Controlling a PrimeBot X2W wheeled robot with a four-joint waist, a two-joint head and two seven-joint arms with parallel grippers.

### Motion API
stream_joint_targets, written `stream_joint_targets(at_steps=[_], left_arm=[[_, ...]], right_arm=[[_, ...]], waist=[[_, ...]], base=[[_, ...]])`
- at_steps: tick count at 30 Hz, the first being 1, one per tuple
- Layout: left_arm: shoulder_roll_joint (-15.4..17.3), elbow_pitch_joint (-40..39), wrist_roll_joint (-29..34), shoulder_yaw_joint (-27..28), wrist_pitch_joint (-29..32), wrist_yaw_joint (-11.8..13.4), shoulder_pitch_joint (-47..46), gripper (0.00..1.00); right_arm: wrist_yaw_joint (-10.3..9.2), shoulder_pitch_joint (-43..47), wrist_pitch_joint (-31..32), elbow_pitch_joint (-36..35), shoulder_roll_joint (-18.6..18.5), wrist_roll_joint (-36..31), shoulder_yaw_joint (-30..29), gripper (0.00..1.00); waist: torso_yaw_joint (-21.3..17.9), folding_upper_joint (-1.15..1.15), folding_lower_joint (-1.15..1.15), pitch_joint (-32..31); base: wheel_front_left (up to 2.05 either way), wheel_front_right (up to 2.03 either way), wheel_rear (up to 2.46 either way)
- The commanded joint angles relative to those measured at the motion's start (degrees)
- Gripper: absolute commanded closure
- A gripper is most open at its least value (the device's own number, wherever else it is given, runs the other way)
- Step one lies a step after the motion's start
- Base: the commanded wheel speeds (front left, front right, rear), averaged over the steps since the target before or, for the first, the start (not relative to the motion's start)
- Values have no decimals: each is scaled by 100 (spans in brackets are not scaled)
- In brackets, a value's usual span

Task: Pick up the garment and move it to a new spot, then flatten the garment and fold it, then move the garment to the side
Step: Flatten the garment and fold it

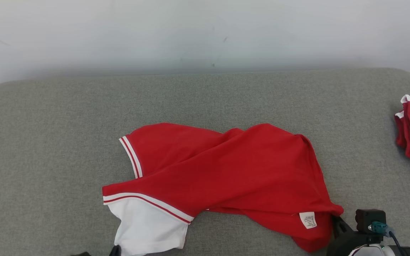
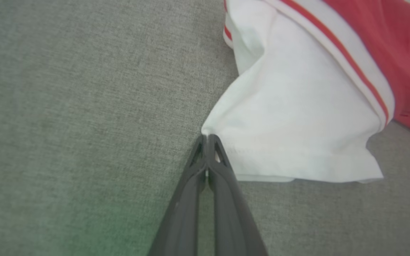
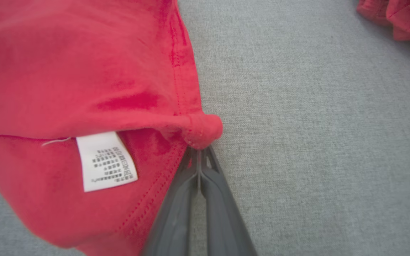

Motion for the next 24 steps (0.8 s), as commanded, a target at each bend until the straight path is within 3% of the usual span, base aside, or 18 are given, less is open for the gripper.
stream_joint_targets(at_steps=[1,5,8,11,16,20,24], left_arm=[[-1,2,-16,11,-13,18,-39,100],[-20,-99,-60,129,-193,-60,-71,100],[-138,-471,-441,463,-355,-325,41,100],[-118,-1069,-775,940,-470,-575,179,100],[22,-2396,-964,1764,-535,-837,261,100],[204,-3428,-1067,2131,-463,-800,49,100],[391,-4187,-1261,2302,-72,-602,-426,100]], right_arm=[[-14,-22,-34,28,5,-22,0,100],[-14,-2,-156,-43,5,58,41,100],[-14,190,-107,-361,5,505,310,100],[-15,366,-60,-1053,-369,1132,690,100],[-13,322,30,-2319,-916,1762,649,100],[-14,-12,189,-3045,-1241,2045,509,100],[-14,-471,459,-3492,-1530,2246,484,100]], waist=[[2,0,0,3],[33,0,0,-17],[69,0,0,-49],[59,0,0,-62],[-15,0,0,-53],[-74,0,0,-19],[-100,0,0,92]], base=[[0,0,0],[0,0,0],[0,0,0],[0,0,0],[0,0,0],[0,0,0],[0,0,0]])
